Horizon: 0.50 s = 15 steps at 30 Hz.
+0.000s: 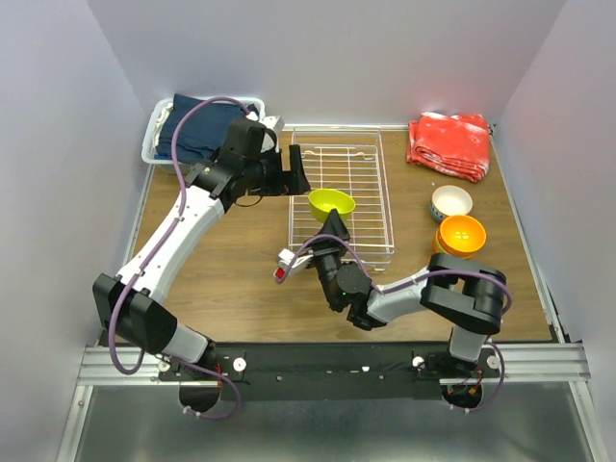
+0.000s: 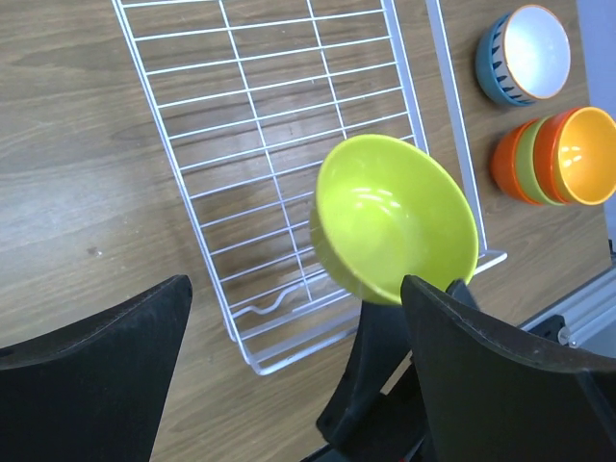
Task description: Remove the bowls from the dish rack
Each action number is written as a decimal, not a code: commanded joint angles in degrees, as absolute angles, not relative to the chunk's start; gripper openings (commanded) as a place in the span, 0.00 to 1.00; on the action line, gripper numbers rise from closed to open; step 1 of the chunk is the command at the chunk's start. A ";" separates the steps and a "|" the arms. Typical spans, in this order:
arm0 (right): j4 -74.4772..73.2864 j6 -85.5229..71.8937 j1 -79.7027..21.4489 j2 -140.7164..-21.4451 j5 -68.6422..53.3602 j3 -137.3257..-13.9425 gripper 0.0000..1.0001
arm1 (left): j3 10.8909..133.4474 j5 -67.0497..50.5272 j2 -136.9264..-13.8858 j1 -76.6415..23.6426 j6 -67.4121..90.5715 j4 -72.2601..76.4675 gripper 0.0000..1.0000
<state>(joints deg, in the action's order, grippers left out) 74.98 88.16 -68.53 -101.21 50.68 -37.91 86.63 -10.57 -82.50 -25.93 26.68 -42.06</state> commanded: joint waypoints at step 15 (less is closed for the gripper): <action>103.97 99.32 -68.91 -106.08 46.67 -42.54 0.22 | 98.26 -15.65 -94.04 -25.58 29.97 -46.31 0.99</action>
<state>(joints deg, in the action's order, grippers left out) 76.75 98.02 -69.04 -105.16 48.21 -41.15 95.11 -15.86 -92.49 -25.93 29.87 -42.92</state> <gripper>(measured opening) 0.671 0.991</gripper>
